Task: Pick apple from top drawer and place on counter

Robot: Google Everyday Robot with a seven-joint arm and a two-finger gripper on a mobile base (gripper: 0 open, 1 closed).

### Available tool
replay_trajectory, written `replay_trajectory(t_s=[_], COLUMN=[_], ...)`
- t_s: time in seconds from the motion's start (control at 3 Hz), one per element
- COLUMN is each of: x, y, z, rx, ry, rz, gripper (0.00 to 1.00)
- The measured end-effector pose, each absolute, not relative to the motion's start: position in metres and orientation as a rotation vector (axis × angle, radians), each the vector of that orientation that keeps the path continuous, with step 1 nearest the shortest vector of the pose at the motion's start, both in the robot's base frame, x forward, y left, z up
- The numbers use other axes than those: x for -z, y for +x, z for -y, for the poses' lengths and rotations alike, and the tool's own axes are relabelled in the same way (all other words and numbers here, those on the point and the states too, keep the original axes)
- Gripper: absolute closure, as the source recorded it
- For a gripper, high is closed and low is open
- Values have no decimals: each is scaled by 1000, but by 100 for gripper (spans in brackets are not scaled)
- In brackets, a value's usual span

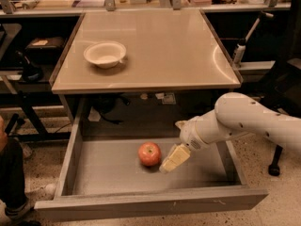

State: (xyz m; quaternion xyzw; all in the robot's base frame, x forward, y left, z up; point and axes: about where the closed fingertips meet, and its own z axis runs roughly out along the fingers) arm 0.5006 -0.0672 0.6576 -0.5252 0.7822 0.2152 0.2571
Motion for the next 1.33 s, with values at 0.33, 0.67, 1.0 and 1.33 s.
replay_trajectory(t_s=[0.33,0.67,1.0,1.33], x=[-655,-651,-648,-644], y=[502,509,513,509], z=[61,46,22,24], rx=[-583,-607,-690,-669], ry=[-1397,-1379,-1373,-1378], rz=[-2076,-2022,-1960,-1958], gripper=[0,0,0,0])
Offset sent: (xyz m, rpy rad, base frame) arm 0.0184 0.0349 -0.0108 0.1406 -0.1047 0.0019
